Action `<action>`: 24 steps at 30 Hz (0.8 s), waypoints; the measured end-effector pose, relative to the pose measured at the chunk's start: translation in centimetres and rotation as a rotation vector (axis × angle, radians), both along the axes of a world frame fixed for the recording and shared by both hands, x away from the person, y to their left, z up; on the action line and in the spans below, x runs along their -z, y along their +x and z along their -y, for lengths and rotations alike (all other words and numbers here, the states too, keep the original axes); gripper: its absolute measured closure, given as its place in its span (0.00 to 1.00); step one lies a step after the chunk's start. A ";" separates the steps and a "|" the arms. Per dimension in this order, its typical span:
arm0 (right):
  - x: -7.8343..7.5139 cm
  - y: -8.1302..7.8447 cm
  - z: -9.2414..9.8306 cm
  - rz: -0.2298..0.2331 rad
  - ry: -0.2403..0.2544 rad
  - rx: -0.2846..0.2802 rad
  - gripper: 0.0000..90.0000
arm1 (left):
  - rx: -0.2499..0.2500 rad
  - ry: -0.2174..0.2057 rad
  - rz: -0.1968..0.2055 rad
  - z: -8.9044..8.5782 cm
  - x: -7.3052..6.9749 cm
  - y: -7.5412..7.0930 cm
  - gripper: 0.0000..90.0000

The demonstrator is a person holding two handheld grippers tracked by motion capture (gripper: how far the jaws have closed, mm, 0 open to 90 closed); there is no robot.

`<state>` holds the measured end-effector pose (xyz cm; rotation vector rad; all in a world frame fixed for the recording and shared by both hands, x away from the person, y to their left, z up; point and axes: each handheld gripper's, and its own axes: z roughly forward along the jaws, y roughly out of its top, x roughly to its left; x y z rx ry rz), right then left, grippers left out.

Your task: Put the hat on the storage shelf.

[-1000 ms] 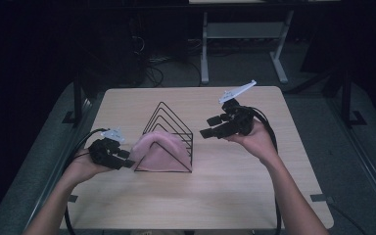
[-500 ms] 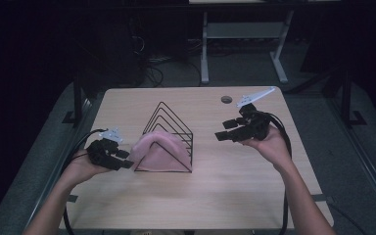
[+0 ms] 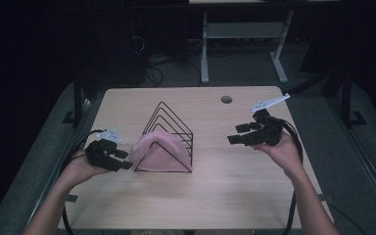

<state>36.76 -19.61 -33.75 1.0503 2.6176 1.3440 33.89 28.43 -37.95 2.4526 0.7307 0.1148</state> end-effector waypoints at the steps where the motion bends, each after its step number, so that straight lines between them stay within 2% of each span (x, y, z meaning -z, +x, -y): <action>1: 0.1 0.0 0.2 0.000 -0.003 0.003 0.38 | -0.005 -0.004 0.000 0.0 0.0 -0.1 0.55; 8: 1.3 -0.4 1.4 -0.025 -0.013 0.032 0.37 | -0.010 -0.007 0.002 -0.1 -0.4 -0.3 0.51; 14: 2.3 -1.0 3.1 -0.034 -0.010 0.067 0.37 | -0.028 -0.008 -0.003 -0.3 0.0 -0.5 0.45; 24: 4.0 -2.0 5.4 -0.060 -0.007 0.113 0.36 | -0.028 -0.012 -0.006 -0.3 0.3 -0.7 0.42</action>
